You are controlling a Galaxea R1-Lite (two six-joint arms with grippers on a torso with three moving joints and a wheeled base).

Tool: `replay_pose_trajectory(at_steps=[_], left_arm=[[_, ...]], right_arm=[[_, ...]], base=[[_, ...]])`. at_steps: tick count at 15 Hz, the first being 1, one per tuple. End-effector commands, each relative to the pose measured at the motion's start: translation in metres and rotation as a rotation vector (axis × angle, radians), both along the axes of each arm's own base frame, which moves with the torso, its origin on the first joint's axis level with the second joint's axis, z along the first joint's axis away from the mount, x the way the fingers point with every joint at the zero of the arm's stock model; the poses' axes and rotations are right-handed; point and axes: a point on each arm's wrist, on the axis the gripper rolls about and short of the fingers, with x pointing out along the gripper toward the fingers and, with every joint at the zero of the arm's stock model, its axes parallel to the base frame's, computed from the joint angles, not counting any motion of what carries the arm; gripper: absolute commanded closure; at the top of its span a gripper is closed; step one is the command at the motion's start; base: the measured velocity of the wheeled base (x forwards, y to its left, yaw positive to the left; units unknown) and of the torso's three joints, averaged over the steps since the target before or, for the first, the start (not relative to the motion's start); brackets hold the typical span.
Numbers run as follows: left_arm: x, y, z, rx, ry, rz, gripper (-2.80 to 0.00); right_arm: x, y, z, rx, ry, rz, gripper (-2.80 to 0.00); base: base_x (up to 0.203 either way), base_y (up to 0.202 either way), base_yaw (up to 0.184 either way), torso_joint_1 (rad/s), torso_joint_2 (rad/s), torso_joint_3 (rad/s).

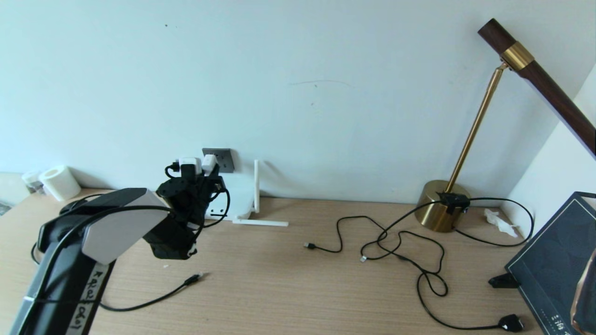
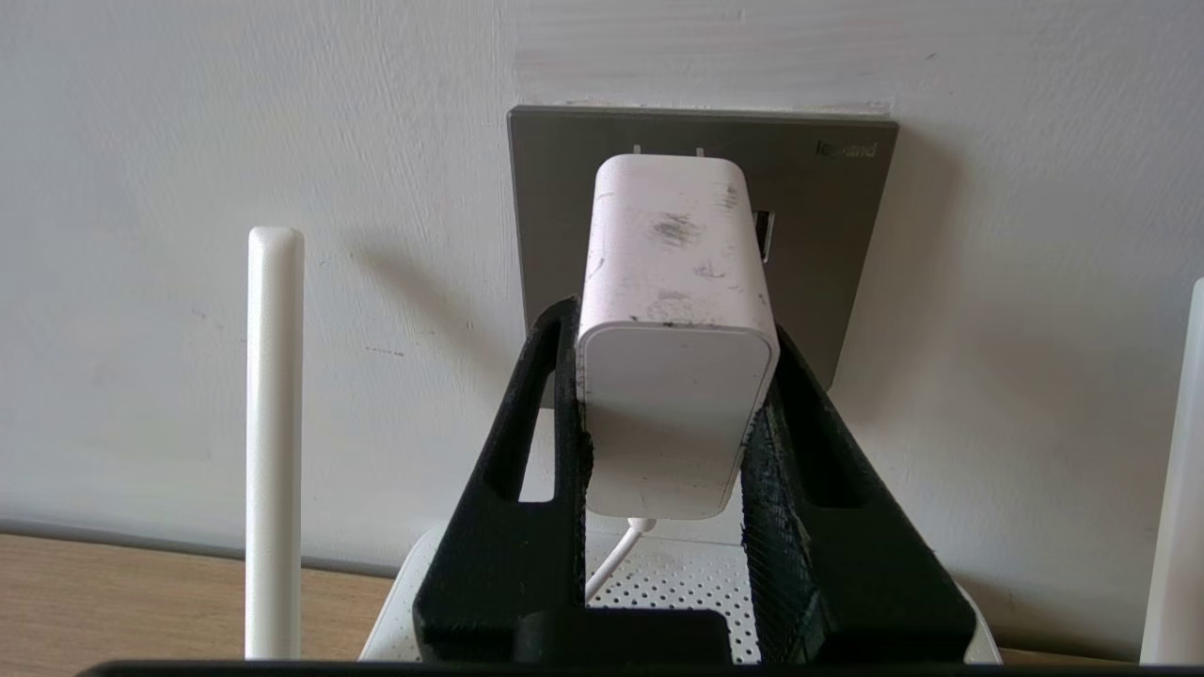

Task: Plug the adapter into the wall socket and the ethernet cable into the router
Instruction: Pick up cable

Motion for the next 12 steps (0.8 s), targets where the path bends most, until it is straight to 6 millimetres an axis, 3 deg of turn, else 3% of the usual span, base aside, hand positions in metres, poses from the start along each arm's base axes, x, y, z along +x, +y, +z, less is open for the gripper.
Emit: replay_pose_trajectory(at_steps=[1,12], left_arm=[[0.0019,-0.0003,0.0014,0.001,-0.001,-0.004,0.00],[0.0079,-0.0007,0.0021,0.015,0.092,-0.028,0.00]], right_arm=[[0.0008,0.0000,-0.0029,0.000,0.010,0.001,-2.80],[0.0008,0.0000,-0.0029,0.000,0.010,-0.001,-2.80]], base=[[0.000,0.000,0.000,0.000,0.00,0.000],[0.000,0.000,0.000,0.000,0.00,0.000]])
